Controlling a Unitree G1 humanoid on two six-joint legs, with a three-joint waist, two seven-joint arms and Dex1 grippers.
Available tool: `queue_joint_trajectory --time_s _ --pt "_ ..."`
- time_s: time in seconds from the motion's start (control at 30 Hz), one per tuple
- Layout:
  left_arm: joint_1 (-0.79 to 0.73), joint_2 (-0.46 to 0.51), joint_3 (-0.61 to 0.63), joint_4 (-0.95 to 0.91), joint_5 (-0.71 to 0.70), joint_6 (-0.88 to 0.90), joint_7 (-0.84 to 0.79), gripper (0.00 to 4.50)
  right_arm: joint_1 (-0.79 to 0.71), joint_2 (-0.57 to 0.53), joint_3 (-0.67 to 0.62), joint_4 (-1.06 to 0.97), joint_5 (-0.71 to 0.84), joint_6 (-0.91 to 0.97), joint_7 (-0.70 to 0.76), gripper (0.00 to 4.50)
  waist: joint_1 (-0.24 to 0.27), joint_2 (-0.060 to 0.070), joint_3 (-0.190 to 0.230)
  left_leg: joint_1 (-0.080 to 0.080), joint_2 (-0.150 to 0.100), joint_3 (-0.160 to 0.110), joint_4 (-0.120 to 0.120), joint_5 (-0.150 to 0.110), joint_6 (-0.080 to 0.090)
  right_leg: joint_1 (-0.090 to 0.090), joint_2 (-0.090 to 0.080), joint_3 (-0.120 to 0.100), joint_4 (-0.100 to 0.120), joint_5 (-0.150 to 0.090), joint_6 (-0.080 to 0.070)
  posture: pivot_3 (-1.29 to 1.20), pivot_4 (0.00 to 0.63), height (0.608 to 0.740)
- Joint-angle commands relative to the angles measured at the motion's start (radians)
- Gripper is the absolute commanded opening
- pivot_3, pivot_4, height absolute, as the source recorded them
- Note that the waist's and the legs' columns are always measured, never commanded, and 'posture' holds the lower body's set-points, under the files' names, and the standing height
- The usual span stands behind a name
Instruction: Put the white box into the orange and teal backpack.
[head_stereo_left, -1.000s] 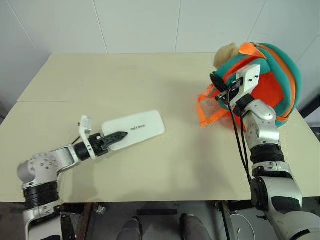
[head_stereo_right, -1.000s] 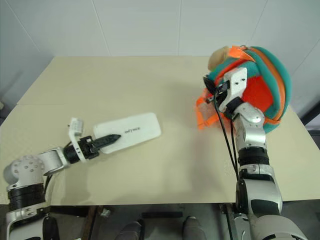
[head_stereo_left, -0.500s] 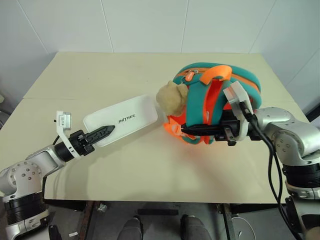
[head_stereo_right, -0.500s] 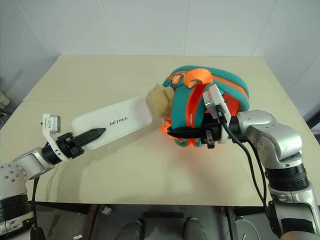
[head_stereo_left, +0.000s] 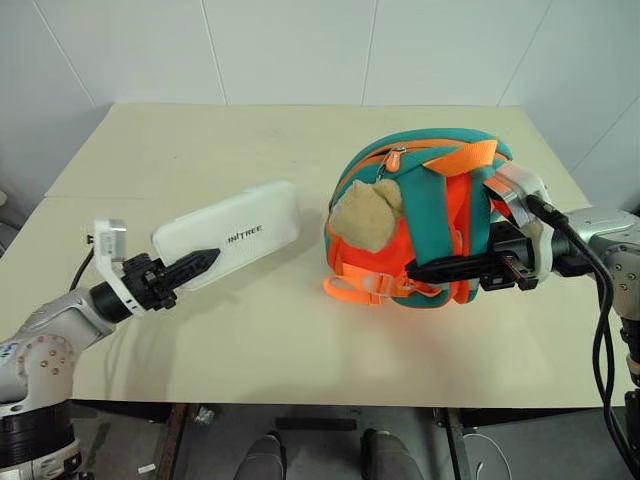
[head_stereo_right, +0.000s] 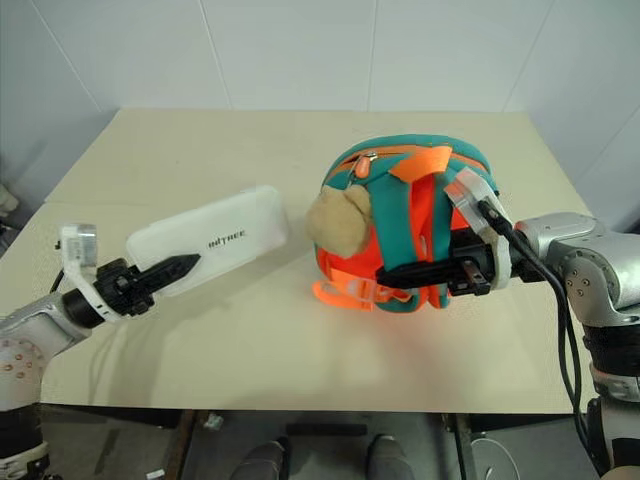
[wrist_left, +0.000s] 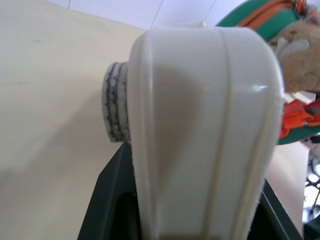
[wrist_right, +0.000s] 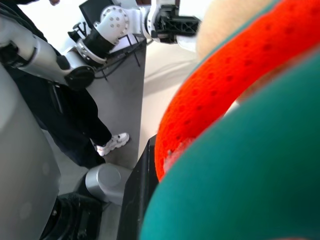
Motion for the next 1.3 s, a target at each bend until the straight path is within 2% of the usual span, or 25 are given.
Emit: queue_joint_trajectory --time_s 0.03,0.37,0.53,0.73,0.87,1.07,1.17,1.2,1.3 --pt "-0.029 -0.006 -0.009 -0.086 -0.017 -0.083 -0.028 1.27 -0.002 0.016 0.002 -0.013 -0.02 -0.027 0.009 0.01 -0.001 0.0 0.0 0.0 0.0 0.0 0.0 0.0 0.0 0.0 0.0 0.0 0.0 0.0 0.0 0.0 0.15 0.74" --pt "-0.151 0.01 -0.123 -0.091 0.032 -0.201 -0.077 1.27 0.033 0.042 -0.007 -0.029 -0.052 -0.042 -0.018 0.01 0.001 0.0 0.0 0.0 0.0 0.0 0.002 0.0 0.0 0.0 0.0 0.0 0.002 0.0 0.001 0.0 0.15 0.74" --pt "-0.236 0.003 -0.233 0.022 0.185 -0.355 -0.134 1.27 0.045 0.032 -0.011 -0.032 -0.065 -0.056 -0.016 0.01 0.003 0.0 0.0 0.0 0.0 0.0 0.003 0.0 0.0 0.0 0.0 0.0 0.002 0.0 0.001 0.0 0.15 0.74" --pt "-0.335 0.015 -0.347 0.111 0.278 -0.466 -0.257 1.27 0.066 0.023 -0.01 -0.052 -0.071 -0.069 -0.007 0.01 0.008 0.0 0.0 -0.001 0.0 0.0 0.003 0.0 0.0 0.0 0.0 0.0 0.001 0.001 0.001 0.0 0.15 0.74" --pt "-0.43 0.018 -0.413 0.261 0.399 -0.599 -0.307 1.27 0.062 0.036 -0.009 -0.049 -0.077 -0.077 -0.014 0.01 0.021 0.0 0.0 0.0 0.0 0.0 0.003 0.0 0.0 0.0 0.0 0.0 0.002 0.001 0.002 0.0 0.15 0.74" --pt "-0.597 0.031 -0.519 0.429 0.467 -0.65 -0.484 1.27 0.072 0.043 -0.008 -0.053 -0.083 -0.091 -0.015 0.01 0.022 0.0 0.0 -0.001 0.0 0.0 0.004 0.0 0.0 0.0 0.0 0.0 0.002 0.001 0.002 0.0 0.15 0.74" --pt "-0.689 0.005 -0.57 0.546 0.556 -0.716 -0.478 1.27 0.071 0.05 -0.006 -0.05 -0.087 -0.099 -0.017 0.01 0.023 0.0 0.0 -0.001 0.0 0.0 0.004 0.0 0.0 0.0 0.0 0.0 0.002 0.001 0.002 0.0 0.15 0.74" --pt "-0.73 -0.022 -0.586 0.6 0.604 -0.775 -0.436 1.27 0.073 0.052 -0.004 -0.051 -0.088 -0.103 -0.019 0.01 0.023 0.0 0.0 -0.001 0.0 0.0 0.004 0.0 0.0 0.001 0.0 0.0 0.002 0.001 0.002 0.0 0.15 0.74" --pt "-0.821 -0.114 -0.654 0.69 0.68 -0.811 -0.395 1.27 0.078 0.061 0.001 -0.056 -0.092 -0.11 -0.023 0.01 0.026 -0.001 0.0 0.0 0.0 0.0 0.005 0.0 0.0 0.001 0.0 0.0 0.002 0.001 0.003 0.0 0.15 0.74"
